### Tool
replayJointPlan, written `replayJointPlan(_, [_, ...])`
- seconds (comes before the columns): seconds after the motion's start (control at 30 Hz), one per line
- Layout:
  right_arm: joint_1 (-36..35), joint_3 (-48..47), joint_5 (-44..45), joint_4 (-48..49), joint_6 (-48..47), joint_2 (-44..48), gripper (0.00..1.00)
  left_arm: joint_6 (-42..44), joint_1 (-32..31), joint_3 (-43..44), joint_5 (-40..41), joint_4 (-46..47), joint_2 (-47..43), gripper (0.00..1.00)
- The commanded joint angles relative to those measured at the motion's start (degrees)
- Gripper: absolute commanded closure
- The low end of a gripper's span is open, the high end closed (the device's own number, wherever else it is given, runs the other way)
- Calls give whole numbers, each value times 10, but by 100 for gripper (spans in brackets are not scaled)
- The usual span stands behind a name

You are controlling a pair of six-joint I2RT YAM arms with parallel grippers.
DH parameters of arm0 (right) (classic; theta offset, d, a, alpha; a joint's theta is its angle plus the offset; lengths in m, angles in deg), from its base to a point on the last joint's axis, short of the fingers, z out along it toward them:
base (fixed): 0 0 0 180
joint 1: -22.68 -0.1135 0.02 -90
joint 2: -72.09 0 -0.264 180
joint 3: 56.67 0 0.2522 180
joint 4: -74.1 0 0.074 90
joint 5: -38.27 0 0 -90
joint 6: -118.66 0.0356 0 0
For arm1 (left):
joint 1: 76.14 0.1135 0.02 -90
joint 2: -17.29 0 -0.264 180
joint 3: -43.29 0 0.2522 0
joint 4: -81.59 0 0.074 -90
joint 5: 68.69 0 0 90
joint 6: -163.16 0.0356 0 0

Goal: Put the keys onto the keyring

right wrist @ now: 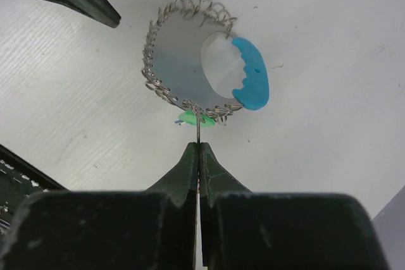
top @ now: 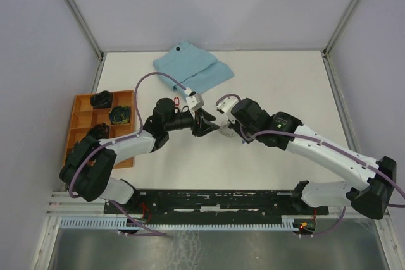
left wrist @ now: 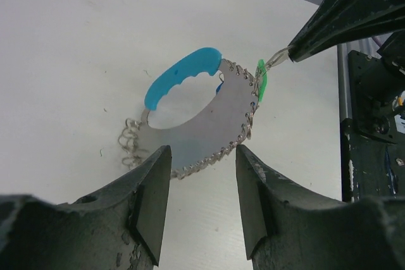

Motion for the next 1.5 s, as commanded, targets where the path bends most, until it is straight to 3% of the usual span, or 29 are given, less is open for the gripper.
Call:
replayJointPlan(0.0, [3,-12,-38,62,-68,48,99,36,-15,9,-32,51,-19,47])
replayJointPlan(0.27, [2,-9,-76,92,-71,53,99,-20,-40,-20,-3,187,-10,47])
replayJointPlan(0.73, [18,5,-169,166,-110,66,99,-24,-40,-22,-23,174,-21,50])
replayJointPlan(1.13, [22,6,-188,188,-95,55,99,-15,-40,-61,3,152,-48,62])
replayJointPlan(1.27, [22,4,-198,188,-88,51,99,-17,-40,-61,7,154,-54,71])
replayJointPlan(1.47, [22,1,-208,185,-79,45,100,-31,-40,-62,4,168,-56,72])
